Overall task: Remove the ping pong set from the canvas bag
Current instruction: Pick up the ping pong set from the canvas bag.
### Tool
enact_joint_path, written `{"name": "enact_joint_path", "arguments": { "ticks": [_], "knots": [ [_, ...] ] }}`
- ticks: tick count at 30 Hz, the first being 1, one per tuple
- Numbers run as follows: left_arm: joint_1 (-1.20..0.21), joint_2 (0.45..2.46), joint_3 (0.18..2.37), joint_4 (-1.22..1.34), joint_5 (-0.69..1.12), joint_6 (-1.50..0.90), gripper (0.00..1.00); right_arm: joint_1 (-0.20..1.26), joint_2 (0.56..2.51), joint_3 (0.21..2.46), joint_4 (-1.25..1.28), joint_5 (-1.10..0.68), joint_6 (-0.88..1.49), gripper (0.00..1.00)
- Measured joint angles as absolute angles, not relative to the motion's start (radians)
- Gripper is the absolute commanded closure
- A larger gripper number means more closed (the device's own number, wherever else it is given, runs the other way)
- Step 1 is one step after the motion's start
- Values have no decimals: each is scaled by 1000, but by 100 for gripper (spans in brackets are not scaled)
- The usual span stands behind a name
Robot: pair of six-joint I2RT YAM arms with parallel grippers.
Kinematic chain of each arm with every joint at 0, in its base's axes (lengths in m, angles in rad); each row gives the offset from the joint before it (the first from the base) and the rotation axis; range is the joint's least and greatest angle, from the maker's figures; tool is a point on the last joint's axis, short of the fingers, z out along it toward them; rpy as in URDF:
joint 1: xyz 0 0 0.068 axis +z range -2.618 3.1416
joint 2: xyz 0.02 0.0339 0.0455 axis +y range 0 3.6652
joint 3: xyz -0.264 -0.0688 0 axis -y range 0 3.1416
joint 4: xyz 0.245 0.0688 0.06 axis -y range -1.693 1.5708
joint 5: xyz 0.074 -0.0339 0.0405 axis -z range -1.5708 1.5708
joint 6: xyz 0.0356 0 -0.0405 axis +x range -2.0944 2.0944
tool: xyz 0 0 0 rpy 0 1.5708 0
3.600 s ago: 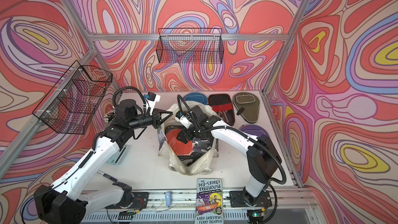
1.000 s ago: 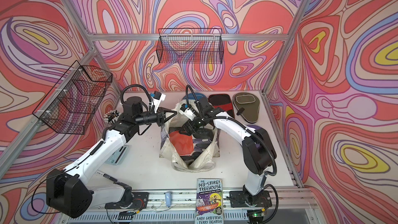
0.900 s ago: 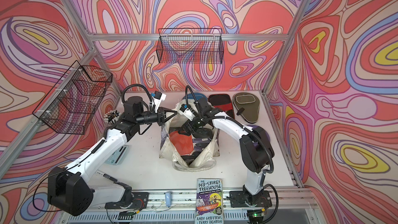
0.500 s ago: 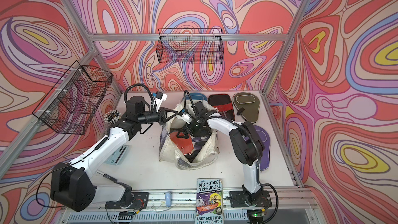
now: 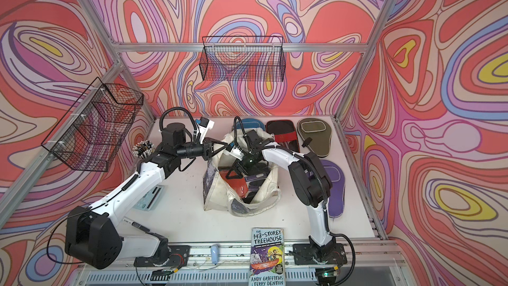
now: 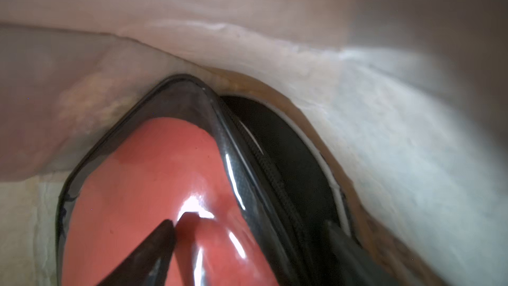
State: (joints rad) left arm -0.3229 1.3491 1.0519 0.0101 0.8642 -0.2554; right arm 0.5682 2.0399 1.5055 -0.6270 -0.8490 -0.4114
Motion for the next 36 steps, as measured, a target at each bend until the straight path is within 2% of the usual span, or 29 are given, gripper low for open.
{"name": "enact_joint_path", "arguments": {
  "ticks": [3,6,14,36],
  "knots": [
    [-313,1349,1052,9,873,-255,100,564,2035,1508,-652,-851,-426,42],
    [-307,1349,1052,7,880,-255,100,557,2024,1508,-659,-846,-429,67],
    [-294,1329,1052,-12,882,-244,100,554,1990,1512,-697,-809,-435,100],
    [-281,1286,1052,11,882,-217,100,558,1762,1513,-769,-651,-328,100]
  ]
}}
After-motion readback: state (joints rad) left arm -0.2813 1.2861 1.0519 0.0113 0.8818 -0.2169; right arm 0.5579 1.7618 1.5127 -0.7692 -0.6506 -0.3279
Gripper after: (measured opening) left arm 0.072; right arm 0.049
